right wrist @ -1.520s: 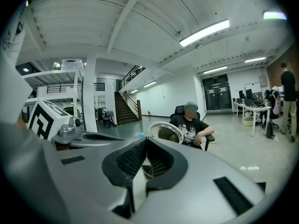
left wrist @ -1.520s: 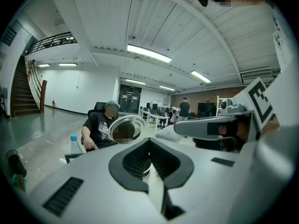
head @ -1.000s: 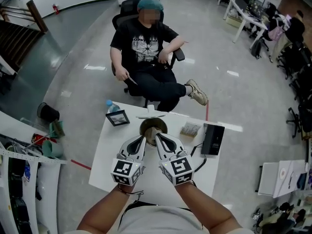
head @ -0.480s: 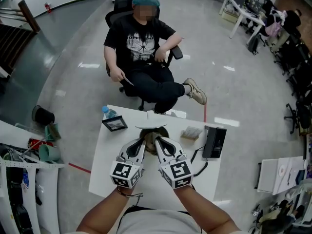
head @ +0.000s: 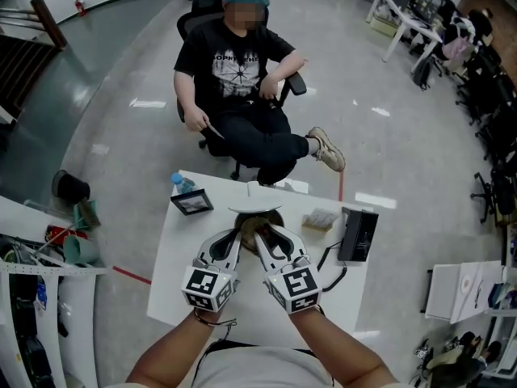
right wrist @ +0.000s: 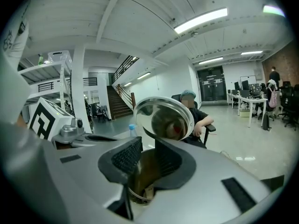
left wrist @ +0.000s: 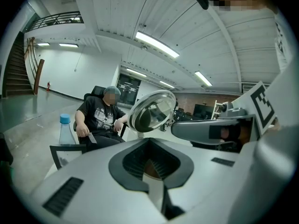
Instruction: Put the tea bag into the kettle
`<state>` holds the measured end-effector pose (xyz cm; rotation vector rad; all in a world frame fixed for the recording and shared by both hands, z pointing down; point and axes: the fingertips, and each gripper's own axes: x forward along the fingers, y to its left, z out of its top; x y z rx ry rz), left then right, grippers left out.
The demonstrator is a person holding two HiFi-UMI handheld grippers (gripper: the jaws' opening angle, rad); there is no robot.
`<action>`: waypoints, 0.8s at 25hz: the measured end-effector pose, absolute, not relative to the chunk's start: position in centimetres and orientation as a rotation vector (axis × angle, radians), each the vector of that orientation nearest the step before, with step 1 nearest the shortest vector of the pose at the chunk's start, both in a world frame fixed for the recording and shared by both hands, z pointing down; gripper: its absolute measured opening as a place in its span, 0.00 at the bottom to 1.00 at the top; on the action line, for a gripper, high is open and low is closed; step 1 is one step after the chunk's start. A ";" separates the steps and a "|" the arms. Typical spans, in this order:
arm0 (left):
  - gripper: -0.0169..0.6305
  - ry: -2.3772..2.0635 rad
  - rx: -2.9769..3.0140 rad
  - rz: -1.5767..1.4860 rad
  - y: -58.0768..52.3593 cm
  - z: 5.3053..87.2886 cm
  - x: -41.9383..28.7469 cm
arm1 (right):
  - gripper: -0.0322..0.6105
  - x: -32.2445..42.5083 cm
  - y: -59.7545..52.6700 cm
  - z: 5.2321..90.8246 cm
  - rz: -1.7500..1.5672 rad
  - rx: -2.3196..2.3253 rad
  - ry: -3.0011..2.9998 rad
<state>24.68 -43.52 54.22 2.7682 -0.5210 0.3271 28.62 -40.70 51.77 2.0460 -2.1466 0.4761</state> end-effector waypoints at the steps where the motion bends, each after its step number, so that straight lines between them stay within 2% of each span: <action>1: 0.04 -0.522 2.769 0.326 -43.5 54.2 24.6 | 0.18 28.5 -40.6 51.7 0.472 2.043 -2.148; 8: 0.04 -0.525 2.782 0.314 -41.8 53.4 24.4 | 0.17 27.9 -38.9 50.8 0.447 2.032 -2.166; 13: 0.04 -0.525 2.795 0.284 -39.4 52.0 24.7 | 0.07 27.7 -36.3 50.3 0.441 2.003 -2.190; 20: 0.04 -0.558 2.805 0.239 -34.2 49.9 24.2 | 0.07 27.8 -30.8 49.0 0.436 2.033 -2.191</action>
